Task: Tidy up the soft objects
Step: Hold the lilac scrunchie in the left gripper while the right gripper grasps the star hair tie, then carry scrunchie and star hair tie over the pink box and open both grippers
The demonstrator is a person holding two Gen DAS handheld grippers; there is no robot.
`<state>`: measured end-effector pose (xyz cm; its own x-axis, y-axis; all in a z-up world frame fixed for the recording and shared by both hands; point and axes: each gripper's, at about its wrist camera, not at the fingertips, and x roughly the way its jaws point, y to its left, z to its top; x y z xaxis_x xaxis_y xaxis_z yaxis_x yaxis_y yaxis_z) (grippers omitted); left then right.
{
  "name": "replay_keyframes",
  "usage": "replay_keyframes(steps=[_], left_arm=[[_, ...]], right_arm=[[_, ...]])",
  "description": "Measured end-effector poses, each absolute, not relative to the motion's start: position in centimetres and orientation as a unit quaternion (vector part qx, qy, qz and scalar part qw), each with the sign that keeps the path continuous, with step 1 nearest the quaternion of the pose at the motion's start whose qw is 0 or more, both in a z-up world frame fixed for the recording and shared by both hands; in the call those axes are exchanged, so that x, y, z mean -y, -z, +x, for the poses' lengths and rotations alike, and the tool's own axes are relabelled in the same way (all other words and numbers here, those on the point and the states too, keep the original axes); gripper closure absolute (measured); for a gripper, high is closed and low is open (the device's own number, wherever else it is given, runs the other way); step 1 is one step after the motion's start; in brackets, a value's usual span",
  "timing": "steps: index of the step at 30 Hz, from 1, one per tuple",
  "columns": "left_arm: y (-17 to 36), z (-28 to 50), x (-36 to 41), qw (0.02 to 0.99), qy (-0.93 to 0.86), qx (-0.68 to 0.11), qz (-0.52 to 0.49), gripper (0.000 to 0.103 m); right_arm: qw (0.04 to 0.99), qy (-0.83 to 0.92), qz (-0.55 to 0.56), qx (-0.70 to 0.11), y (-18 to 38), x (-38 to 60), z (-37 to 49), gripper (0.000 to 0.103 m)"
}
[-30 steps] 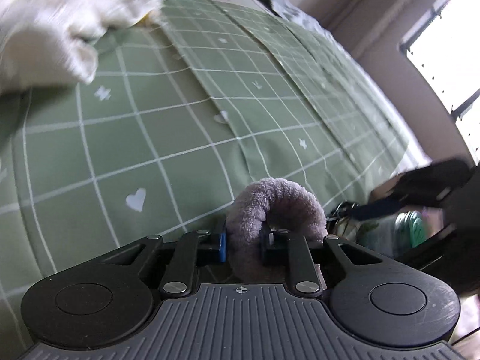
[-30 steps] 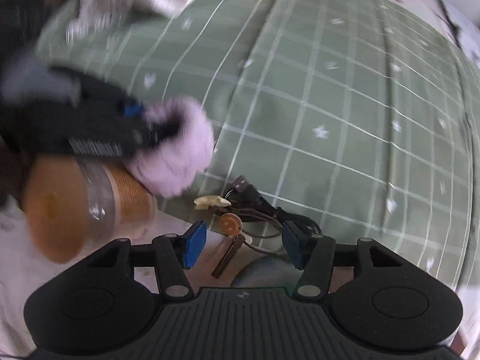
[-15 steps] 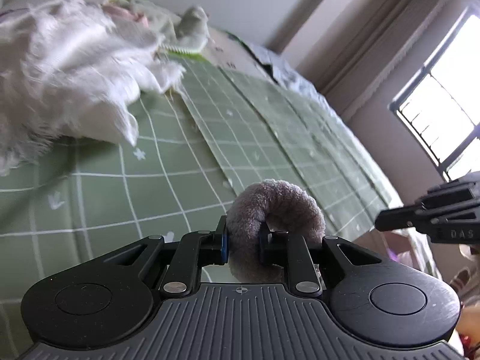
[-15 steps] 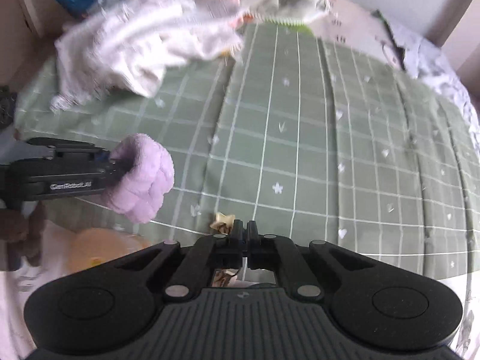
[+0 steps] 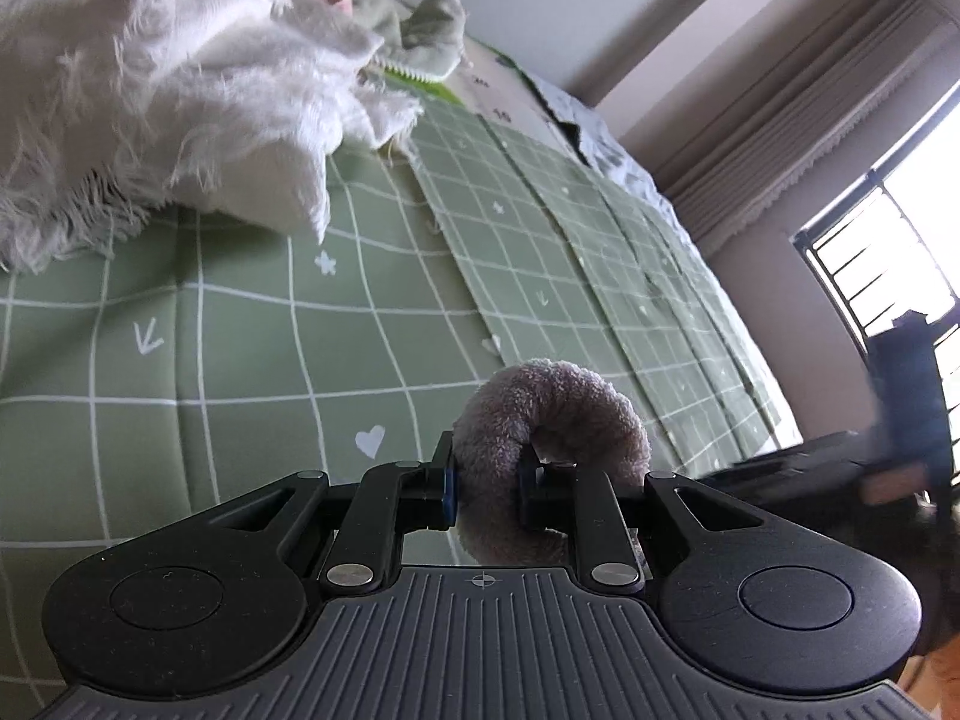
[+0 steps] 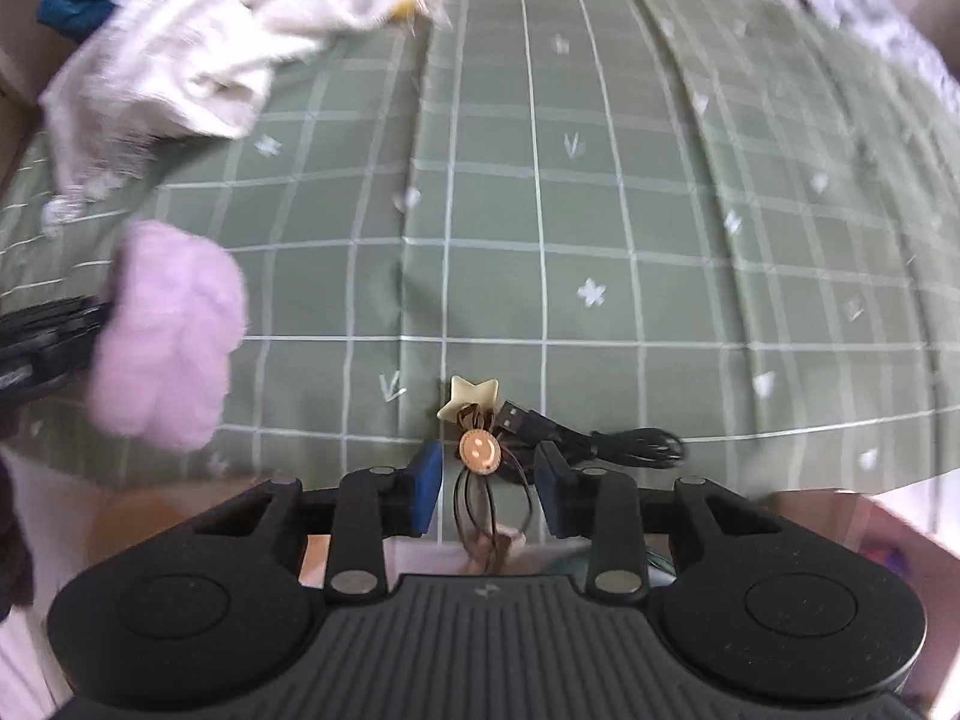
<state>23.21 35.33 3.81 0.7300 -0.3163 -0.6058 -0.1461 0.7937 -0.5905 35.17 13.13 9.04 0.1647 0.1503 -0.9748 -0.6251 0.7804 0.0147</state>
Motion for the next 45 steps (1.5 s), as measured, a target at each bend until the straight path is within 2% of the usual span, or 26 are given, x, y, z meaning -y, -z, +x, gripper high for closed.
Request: replay_keyframes(steps=[4,6,9,14,19,23,28,33,36,39,40,42,45], left_arm=[[-2.9,23.8,-35.2,0.871,0.049,-0.380,-0.308,0.083],[-3.0,23.7,-35.2,0.874,0.043,-0.376,-0.304,0.083],[-4.7,22.8,-35.4,0.887,0.032,-0.349,-0.300,0.083],[-10.5,19.8,-34.9,0.916,0.008,-0.286,-0.280,0.083],[-17.3,19.2,-31.5,0.933,0.010,-0.278,-0.229,0.083],[-22.4,19.4,-25.9,0.943,0.044,-0.274,-0.184,0.083],[-24.0,21.3,-16.9,0.931,0.122,-0.298,-0.171,0.082],[-21.5,25.5,-8.5,0.900,0.185,-0.341,-0.198,0.082],[-17.3,28.2,-4.9,0.871,0.213,-0.374,-0.236,0.080],[-12.8,30.3,-2.1,0.862,0.182,-0.425,-0.207,0.078],[-11.6,30.6,-1.3,0.862,0.173,-0.437,-0.188,0.078],[-10.1,30.8,-0.5,0.861,0.173,-0.448,-0.168,0.078],[-9.7,30.2,-1.2,0.868,0.182,-0.434,-0.158,0.078]], right_arm=[[0.733,-0.245,-0.176,-0.609,-6.1,-13.8,36.6,0.070],[0.734,-0.265,-0.184,-0.598,-6.5,-14.1,36.2,0.090],[0.745,-0.261,-0.191,-0.583,-7.9,-13.6,35.1,0.090],[0.772,-0.291,-0.139,-0.548,-14.7,-9.9,33.0,0.090],[0.805,-0.313,-0.109,-0.492,-23.5,-5.6,31.5,0.090],[0.834,-0.325,-0.075,-0.440,-29.7,-0.4,30.1,0.090],[0.860,-0.304,-0.063,-0.406,-33.2,7.4,28.4,0.090],[0.870,-0.260,-0.041,-0.417,-31.9,15.2,28.0,0.090],[0.867,-0.236,-0.018,-0.439,-28.8,18.8,29.2,0.090],[0.854,-0.235,0.012,-0.464,-24.6,21.2,30.7,0.087],[0.849,-0.232,0.023,-0.474,-23.0,21.7,31.2,0.085],[0.840,-0.218,0.046,-0.494,-19.9,22.7,32.1,0.069],[0.835,-0.209,0.050,-0.506,-16.6,23.7,31.7,0.065]])
